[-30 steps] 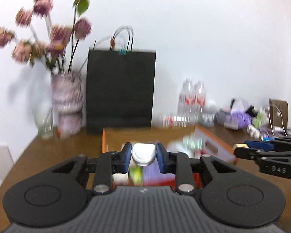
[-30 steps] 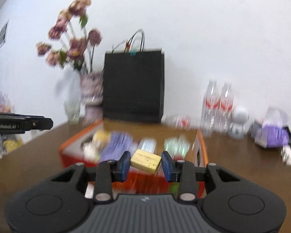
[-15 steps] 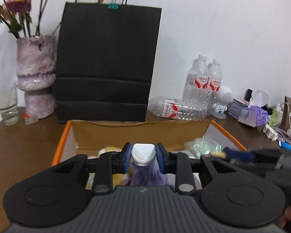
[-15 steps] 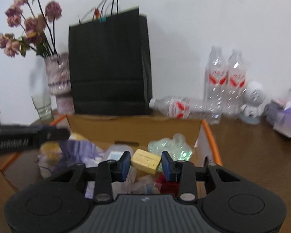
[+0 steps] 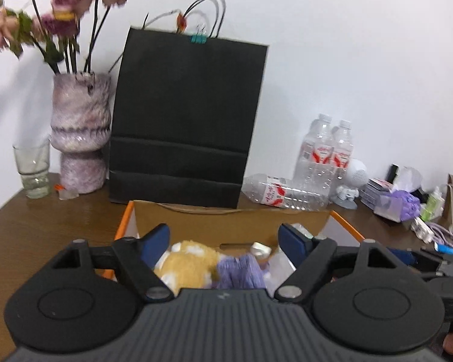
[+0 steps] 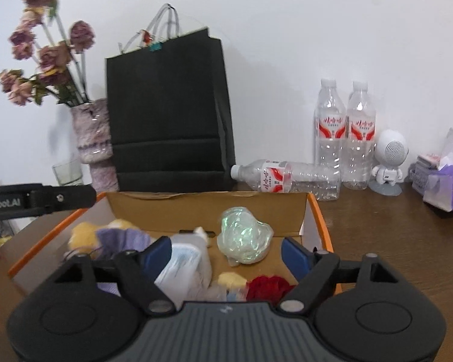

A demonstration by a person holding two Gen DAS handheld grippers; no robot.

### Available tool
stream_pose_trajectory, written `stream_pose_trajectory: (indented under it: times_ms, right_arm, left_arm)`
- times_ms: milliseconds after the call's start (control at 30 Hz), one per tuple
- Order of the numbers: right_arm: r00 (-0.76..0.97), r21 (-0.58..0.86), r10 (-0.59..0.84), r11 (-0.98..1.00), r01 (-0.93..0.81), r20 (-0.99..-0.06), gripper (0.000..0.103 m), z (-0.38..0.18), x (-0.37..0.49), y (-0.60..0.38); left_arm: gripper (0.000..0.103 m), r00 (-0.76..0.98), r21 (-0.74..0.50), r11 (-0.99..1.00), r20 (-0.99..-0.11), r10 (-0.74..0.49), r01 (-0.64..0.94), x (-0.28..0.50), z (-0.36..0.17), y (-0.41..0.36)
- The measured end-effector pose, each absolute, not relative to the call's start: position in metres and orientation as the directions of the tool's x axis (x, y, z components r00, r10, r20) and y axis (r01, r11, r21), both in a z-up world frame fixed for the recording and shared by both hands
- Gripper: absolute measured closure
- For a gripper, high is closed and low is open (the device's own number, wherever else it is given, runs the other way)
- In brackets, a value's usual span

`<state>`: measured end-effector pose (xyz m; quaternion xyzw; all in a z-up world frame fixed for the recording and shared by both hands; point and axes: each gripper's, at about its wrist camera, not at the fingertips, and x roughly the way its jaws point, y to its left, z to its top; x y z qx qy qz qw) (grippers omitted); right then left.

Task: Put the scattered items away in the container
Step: 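Grasp the white round tin with the left gripper while the right grasps a clear packet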

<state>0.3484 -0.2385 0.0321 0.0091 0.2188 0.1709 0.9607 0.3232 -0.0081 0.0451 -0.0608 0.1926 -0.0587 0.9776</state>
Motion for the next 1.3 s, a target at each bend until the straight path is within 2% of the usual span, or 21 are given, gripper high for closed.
stream_pose_trajectory:
  times_ms: [100,233,300,400,500,567,800,867,933,1000,1100,1300]
  right_arm:
    - [0.858,0.046,0.331,0.939,-0.341,-0.392,0.030,0.037,0.312,-0.244]
    - [0.860,0.023,0.343,0.932,-0.362,-0.378,0.040,0.037,0.262,-0.251]
    - [0.852,0.009,0.351,0.926,-0.377,-0.388,0.041,0.032,0.240,-0.253]
    - [0.826,-0.004,0.345,0.922,-0.387,-0.446,0.041,0.013,0.227,-0.249]
    - [0.767,0.027,0.351,0.916,-0.400,-0.537,0.054,-0.006,0.232,-0.241]
    - [0.757,0.004,0.341,0.913,-0.408,-0.558,0.056,-0.012,0.233,-0.234]
    - [0.740,-0.015,0.286,0.928,-0.371,-0.608,0.056,-0.023,0.241,-0.224]
    - [0.741,-0.015,0.286,0.929,-0.371,-0.608,0.057,-0.023,0.242,-0.224]
    - [0.738,-0.011,0.295,0.925,-0.379,-0.607,0.067,-0.023,0.242,-0.223]
    - [0.734,-0.003,0.308,0.921,-0.389,-0.606,0.076,-0.023,0.241,-0.222]
    - [0.731,-0.003,0.318,0.916,-0.402,-0.604,0.084,-0.023,0.239,-0.220]
    - [0.737,0.017,0.333,0.916,-0.401,-0.588,0.086,-0.020,0.237,-0.224]
  left_arm:
    - [0.020,0.923,-0.093,0.989,-0.359,-0.139,0.113,0.288,0.046,-0.010]
    - [0.020,0.915,-0.023,0.989,-0.376,-0.146,0.149,0.243,0.036,-0.012]
    - [0.021,0.909,-0.013,0.988,-0.389,-0.149,0.156,0.228,0.028,-0.012]
    - [0.029,0.886,-0.011,0.988,-0.441,-0.142,0.153,0.218,0.013,-0.015]
    - [0.041,0.839,-0.015,0.987,-0.524,-0.143,0.159,0.225,-0.005,-0.018]
    - [0.048,0.810,-0.028,0.988,-0.569,-0.142,0.154,0.231,-0.015,-0.019]
    - [0.049,0.760,-0.040,0.988,-0.635,-0.138,0.146,0.241,-0.036,-0.023]
    - [0.049,0.758,-0.021,0.988,-0.639,-0.130,0.152,0.242,-0.039,-0.026]
    - [0.050,0.760,-0.015,0.988,-0.637,-0.129,0.156,0.242,-0.039,-0.028]
    - [0.062,0.763,-0.009,0.987,-0.634,-0.129,0.160,0.242,-0.039,-0.028]
    - [0.062,0.763,-0.016,0.985,-0.630,-0.143,0.171,0.242,-0.038,-0.026]
    - [0.063,0.770,-0.003,0.984,-0.622,-0.142,0.180,0.241,-0.039,-0.027]
